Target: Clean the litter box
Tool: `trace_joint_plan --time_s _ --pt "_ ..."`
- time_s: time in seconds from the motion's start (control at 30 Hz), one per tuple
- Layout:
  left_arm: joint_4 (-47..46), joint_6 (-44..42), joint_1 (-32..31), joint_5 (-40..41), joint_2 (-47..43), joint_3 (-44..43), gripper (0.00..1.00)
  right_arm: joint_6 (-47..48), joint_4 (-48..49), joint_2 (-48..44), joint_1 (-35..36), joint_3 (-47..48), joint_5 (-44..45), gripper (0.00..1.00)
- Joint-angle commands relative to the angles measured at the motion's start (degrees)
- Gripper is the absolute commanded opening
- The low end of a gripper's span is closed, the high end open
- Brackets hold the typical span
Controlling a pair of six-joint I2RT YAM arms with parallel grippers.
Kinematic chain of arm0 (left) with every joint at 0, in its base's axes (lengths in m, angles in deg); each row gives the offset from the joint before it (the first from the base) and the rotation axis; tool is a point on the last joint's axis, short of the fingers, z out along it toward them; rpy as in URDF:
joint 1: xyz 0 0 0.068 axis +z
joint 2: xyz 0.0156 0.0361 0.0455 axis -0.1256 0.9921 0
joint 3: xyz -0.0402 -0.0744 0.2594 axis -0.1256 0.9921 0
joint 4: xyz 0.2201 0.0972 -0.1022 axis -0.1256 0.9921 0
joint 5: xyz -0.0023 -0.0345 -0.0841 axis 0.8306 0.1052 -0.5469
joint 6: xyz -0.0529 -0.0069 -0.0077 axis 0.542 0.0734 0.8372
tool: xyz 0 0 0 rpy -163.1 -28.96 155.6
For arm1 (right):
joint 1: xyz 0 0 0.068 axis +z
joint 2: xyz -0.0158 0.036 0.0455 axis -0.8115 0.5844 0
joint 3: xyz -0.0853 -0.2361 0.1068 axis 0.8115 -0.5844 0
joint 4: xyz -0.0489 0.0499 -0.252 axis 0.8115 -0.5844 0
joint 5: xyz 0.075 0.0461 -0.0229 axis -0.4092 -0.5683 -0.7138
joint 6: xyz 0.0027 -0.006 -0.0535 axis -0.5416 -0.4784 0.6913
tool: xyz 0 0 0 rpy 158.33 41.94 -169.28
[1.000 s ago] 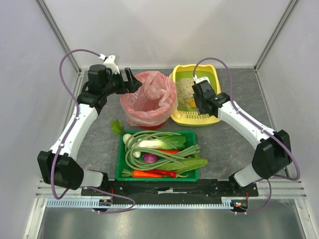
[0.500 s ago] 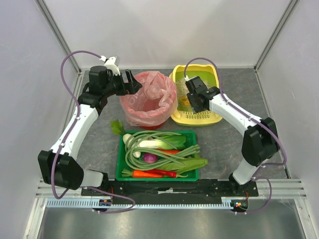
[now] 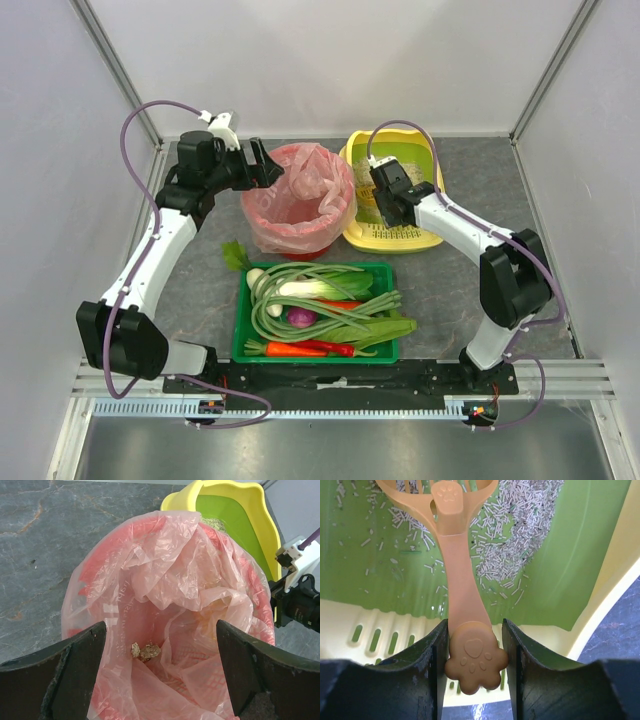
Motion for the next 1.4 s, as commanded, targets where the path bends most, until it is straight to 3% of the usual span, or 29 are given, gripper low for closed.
trace_joint_plan --time_s 0.0,0.23,0.67,1.03,1.37 --pt "-0.5 -0.2 0.3 -0.5 0.2 -2.9 0.96 1.4 9.7 0.7 -0.3 -2.6 3.3 0.00" --pt "-0.4 0.8 0.3 -0.1 0.6 -3.3 0.96 1.5 13.7 0.2 -0.8 -3.6 4.3 0.00" --pt "-2.0 2.4 0.3 -2.0 2.9 -4.2 0.96 0.3 10.0 -14.5 -0.8 -8.9 4.2 0.00" --pt "-2.8 1.3 0.3 -3.1 3.0 -4.3 0.95 -0.5 12.7 -17.8 -0.6 -15.0 4.5 0.00" --pt "-2.9 1.1 0.3 -3.0 0.5 -1.3 0.95 0.2 12.4 -27.2 0.0 -16.1 7.6 0.00"
